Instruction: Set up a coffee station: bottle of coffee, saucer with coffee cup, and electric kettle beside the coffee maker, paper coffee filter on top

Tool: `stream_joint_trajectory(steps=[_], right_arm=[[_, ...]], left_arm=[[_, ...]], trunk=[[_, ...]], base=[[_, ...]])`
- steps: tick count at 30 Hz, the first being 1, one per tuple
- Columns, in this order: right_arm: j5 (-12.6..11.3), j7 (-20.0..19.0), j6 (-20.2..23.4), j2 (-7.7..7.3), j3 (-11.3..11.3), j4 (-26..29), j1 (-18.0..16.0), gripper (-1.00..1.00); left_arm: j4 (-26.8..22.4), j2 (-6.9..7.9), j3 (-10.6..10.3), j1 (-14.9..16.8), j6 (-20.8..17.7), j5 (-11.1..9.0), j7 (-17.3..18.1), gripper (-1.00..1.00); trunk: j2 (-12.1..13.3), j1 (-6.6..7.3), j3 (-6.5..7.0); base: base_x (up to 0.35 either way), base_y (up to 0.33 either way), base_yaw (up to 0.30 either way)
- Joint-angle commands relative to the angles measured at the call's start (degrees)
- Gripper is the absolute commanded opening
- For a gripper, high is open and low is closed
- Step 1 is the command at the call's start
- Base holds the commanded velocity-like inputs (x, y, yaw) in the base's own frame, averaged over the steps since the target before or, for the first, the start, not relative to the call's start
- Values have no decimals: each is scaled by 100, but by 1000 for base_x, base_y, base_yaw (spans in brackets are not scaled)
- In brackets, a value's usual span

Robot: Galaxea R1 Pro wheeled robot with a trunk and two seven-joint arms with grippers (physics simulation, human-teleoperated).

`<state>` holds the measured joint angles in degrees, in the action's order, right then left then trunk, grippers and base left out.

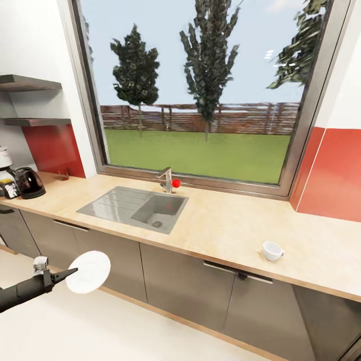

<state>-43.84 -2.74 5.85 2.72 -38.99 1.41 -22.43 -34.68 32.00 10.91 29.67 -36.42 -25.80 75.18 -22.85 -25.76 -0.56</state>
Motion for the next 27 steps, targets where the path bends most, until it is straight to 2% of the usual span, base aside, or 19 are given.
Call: stream_joint_trajectory(steps=[1, 4, 10, 27], right_arm=[[-53, 47, 18, 0, -48, 0, -1, 100], [-55, 95, 21, 1, -47, -1, 59, 100], [-50, 76, 21, 9, -51, -1, 72, 100], [-46, 76, 25, -8, -49, -1, 102, 100]], left_arm=[[31, 2, 59, -1, -11, -12, 4, -100], [94, 3, 140, -1, 18, -16, 5, -100], [101, 0, 152, -2, 21, -29, 6, -100], [101, 28, 183, -5, 21, -21, 6, -100]], trunk=[[-7, -3, -6], [-7, -3, -6], [-7, -3, -7], [-7, -3, -64]], base=[[0, 0, 0], [0, 0, 0], [0, 0, 22], [16, 6, 239]])
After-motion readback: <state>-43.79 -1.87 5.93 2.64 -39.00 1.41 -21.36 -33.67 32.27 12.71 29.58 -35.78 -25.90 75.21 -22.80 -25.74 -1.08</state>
